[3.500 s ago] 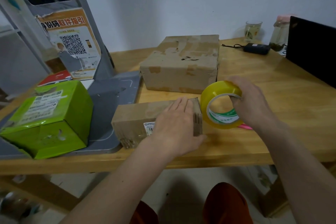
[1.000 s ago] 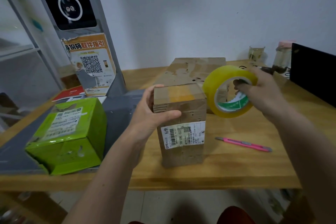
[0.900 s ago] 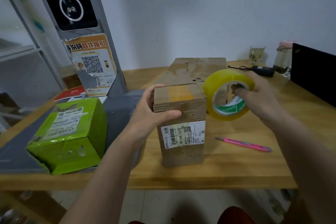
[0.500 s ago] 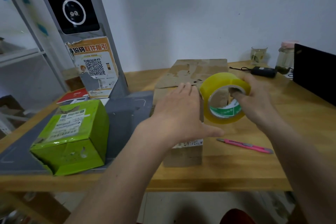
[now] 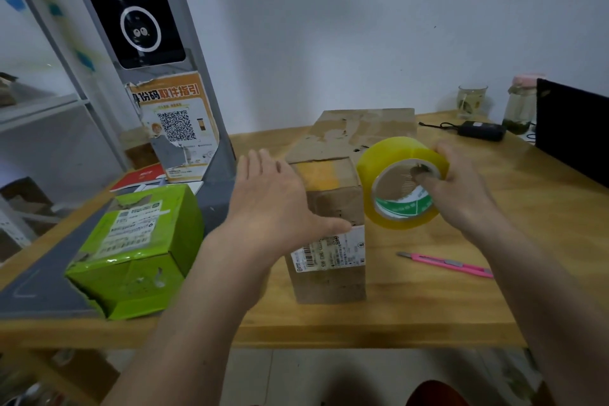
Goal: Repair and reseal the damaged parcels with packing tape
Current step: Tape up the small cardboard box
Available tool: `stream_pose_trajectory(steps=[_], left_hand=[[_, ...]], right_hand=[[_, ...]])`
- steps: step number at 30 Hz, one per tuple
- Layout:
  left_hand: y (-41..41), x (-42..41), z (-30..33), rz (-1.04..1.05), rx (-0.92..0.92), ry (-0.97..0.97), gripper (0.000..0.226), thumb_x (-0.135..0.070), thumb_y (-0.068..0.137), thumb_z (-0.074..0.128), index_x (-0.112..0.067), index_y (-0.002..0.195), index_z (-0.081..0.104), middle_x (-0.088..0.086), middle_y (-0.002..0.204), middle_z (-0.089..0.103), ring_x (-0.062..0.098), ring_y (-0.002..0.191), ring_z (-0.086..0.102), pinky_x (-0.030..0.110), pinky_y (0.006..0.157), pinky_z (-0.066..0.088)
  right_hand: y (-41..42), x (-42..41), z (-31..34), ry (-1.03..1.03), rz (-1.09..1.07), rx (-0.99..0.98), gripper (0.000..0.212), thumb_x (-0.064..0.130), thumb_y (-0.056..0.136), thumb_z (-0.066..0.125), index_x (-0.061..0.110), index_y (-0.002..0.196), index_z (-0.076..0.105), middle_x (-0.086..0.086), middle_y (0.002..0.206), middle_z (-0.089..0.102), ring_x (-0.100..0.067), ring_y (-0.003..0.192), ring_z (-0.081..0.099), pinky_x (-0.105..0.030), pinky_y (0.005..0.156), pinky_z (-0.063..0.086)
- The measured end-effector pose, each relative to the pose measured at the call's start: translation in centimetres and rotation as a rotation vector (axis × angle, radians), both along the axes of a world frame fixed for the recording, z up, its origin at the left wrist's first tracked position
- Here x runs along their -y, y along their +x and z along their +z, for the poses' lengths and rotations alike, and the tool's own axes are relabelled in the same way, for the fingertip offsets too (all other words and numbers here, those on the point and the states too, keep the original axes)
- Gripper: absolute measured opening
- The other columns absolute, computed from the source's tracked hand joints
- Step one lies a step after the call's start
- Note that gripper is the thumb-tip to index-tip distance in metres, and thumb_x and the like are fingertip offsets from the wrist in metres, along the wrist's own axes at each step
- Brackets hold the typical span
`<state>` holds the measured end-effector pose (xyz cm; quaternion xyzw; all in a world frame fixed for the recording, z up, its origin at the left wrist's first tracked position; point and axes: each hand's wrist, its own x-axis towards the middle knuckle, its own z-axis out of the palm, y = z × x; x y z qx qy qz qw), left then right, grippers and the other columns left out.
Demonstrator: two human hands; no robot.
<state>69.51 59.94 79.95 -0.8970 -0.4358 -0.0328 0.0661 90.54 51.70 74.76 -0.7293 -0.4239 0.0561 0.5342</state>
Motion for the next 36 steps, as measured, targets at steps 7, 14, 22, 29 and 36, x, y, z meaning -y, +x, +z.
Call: stream_pose_trajectory(steps=[7,14,22,29,36], left_hand=[[3.1,-1.7,0.4,-0.274,0.192,-0.109,0.092,-0.07,0.053,0.08,-0.031,0.131,0.047,-0.01,0.128,0.054,0.013,0.113,0.048,0.031,0.084,0.038],[0.9,-1.3,-1.9,-0.307,0.86,-0.431,0.078,-0.054,0.047,0.09,-0.036,0.113,0.051,-0.019,0.108,0.057,0.001,0.1,0.055,0.025,0.084,0.049],[-1.4,-1.1,-11.6,-0.166,1.165,-0.851,0.088,-0.028,0.048,0.095,-0.025,0.126,0.055,-0.012,0.115,0.069,0.007,0.111,0.063,0.026,0.091,0.053],[-2.2,-2.4,-12.6,-0.205,1.002,-0.884,0.067,-0.013,0.06,0.091,-0.024,0.119,0.061,-0.015,0.108,0.071,-0.007,0.101,0.062,0.009,0.08,0.049],[-2.0,-3.4,-13.4,-0.205,0.944,-0.857,0.079,-0.036,0.048,0.097,-0.02,0.118,0.062,-0.009,0.111,0.071,0.004,0.108,0.064,0.026,0.092,0.053]], right_hand=[[-0.2,0.7,0.8,-0.031,0.009,0.061,0.01,0.013,0.094,0.056,0.019,0.102,0.051,0.002,0.089,0.053,-0.019,0.085,0.051,-0.025,0.061,0.039],[-2.2,2.3,5.9,0.133,0.017,0.2,0.024,0.027,0.09,0.063,0.021,0.111,0.052,0.009,0.089,0.057,-0.009,0.08,0.056,-0.026,0.064,0.043],[-7.7,-1.6,-0.7,0.016,0.207,-0.102,0.042,0.029,0.077,0.078,0.027,0.11,0.051,0.01,0.096,0.061,-0.002,0.086,0.061,-0.024,0.073,0.051],[-9.0,-3.3,-3.5,-0.023,0.254,-0.049,0.029,0.015,0.092,0.059,0.026,0.113,0.043,0.006,0.094,0.054,-0.005,0.084,0.054,-0.023,0.067,0.046],[-6.4,-1.5,-2.8,-0.055,0.247,-0.044,0.03,0.007,0.091,0.059,0.025,0.111,0.045,0.006,0.094,0.054,-0.004,0.082,0.053,-0.013,0.062,0.04]])
